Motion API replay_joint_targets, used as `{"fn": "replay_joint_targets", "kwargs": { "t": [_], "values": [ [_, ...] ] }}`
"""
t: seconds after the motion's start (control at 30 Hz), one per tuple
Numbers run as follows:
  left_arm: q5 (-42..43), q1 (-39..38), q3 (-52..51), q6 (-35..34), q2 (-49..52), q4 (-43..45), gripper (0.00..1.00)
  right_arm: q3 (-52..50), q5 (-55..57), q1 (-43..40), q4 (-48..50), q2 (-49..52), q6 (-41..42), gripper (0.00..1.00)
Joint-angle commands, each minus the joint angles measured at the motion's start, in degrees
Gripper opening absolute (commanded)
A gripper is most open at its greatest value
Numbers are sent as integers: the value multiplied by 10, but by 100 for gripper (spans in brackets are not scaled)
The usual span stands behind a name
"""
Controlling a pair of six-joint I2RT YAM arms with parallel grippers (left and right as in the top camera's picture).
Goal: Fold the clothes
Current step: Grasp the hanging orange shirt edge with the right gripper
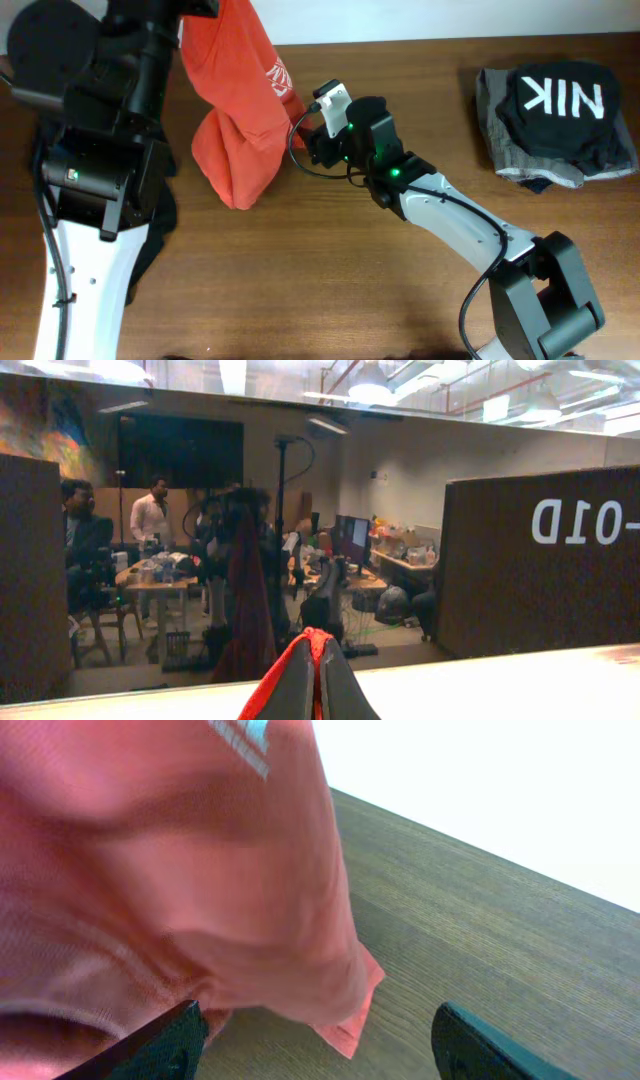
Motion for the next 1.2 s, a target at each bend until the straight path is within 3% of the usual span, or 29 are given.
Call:
{"fn": "replay_joint_targets", "kwargs": {
  "t": [0.0, 0.3, 0.73, 0.93, 1.03, 1.17],
  "values": [
    [6, -2, 12, -7, -21, 3, 1, 12, -30, 2, 11, 8, -5, 77],
    [6, -2, 12, -7, -21, 0, 1, 12, -79, 25, 38, 9, -3, 77],
    [6, -2, 12, -7, -21, 3, 1, 12, -77, 60, 1, 12, -3, 77],
    [6, -2, 12, -8, -21, 2, 1, 12, -77, 63, 45, 30, 4, 75],
    [6, -2, 12, -8, -21, -3, 0, 12, -72, 63, 89, 47, 28, 61],
    [6, -2, 12, -7, -21, -16, 1, 12, -24, 63, 126, 59, 58, 21]
  ]
}}
